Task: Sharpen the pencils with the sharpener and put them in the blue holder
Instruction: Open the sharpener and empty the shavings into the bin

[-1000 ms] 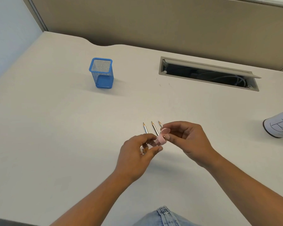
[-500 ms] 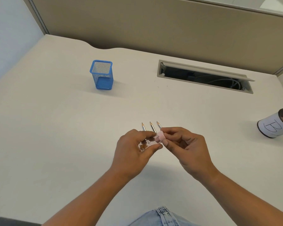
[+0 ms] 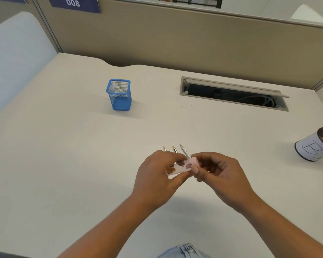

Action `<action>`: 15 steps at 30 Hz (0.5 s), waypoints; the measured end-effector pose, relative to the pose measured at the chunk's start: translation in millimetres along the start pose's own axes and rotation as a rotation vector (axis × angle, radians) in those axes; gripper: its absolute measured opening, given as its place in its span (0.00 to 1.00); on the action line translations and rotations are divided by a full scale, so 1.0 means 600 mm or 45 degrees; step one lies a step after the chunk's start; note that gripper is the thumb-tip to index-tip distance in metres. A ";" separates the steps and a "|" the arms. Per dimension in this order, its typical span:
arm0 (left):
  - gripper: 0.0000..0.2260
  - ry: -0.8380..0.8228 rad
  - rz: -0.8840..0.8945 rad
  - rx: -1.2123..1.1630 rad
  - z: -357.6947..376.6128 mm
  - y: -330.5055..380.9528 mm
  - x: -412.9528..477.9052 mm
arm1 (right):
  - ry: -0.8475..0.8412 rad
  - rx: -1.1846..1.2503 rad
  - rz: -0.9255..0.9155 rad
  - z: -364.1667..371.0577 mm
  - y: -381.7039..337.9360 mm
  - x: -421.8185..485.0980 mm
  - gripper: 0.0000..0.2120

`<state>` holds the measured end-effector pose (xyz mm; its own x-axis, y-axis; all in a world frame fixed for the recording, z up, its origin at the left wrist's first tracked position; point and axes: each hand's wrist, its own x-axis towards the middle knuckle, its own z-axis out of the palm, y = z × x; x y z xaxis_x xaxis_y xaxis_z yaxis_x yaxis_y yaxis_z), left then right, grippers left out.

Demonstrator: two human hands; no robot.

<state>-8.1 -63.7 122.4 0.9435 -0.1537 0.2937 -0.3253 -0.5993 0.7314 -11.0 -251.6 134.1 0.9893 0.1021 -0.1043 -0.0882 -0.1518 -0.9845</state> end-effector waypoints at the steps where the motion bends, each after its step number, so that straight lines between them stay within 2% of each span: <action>1: 0.14 -0.007 0.002 0.006 0.001 0.004 0.002 | 0.000 -0.023 -0.003 -0.002 -0.003 -0.001 0.10; 5: 0.11 -0.077 0.065 0.006 0.006 0.014 0.012 | 0.007 -0.139 -0.020 -0.013 -0.007 -0.005 0.04; 9: 0.10 -0.189 0.125 -0.011 0.018 0.034 0.020 | 0.093 -0.081 -0.022 -0.017 -0.004 -0.011 0.02; 11: 0.10 -0.237 0.183 0.037 0.028 0.049 0.023 | 0.162 -0.053 -0.013 -0.024 -0.005 -0.014 0.04; 15: 0.10 -0.300 0.182 0.049 0.045 0.064 0.024 | 0.236 0.048 0.026 -0.037 -0.010 -0.016 0.19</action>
<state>-5.2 -110.0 138.1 0.8783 -0.4149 0.2376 -0.4579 -0.5871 0.6676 -17.3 -273.2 144.0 0.9914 -0.0840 -0.0999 -0.1092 -0.1143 -0.9874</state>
